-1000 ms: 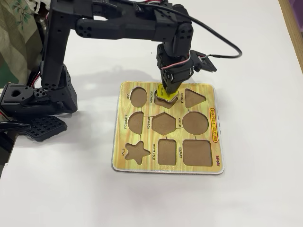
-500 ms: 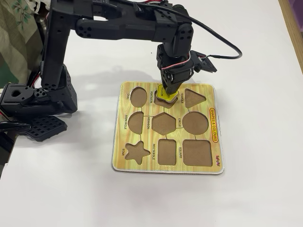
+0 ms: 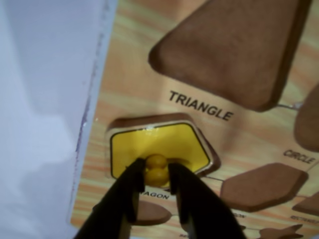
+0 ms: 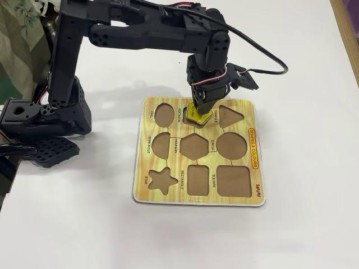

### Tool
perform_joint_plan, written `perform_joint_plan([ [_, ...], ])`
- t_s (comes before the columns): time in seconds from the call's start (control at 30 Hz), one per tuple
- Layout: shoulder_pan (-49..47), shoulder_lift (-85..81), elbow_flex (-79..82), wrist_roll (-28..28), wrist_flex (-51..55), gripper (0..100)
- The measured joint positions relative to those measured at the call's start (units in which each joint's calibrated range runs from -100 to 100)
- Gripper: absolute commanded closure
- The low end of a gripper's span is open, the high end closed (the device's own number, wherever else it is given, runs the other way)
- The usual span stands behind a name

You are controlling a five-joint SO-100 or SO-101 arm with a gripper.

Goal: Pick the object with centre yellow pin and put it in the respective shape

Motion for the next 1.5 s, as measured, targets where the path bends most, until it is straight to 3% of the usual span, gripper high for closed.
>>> perform_joint_plan([
  [1.5, 4.49, -0.86, 4.23, 0.99, -0.77, 97],
])
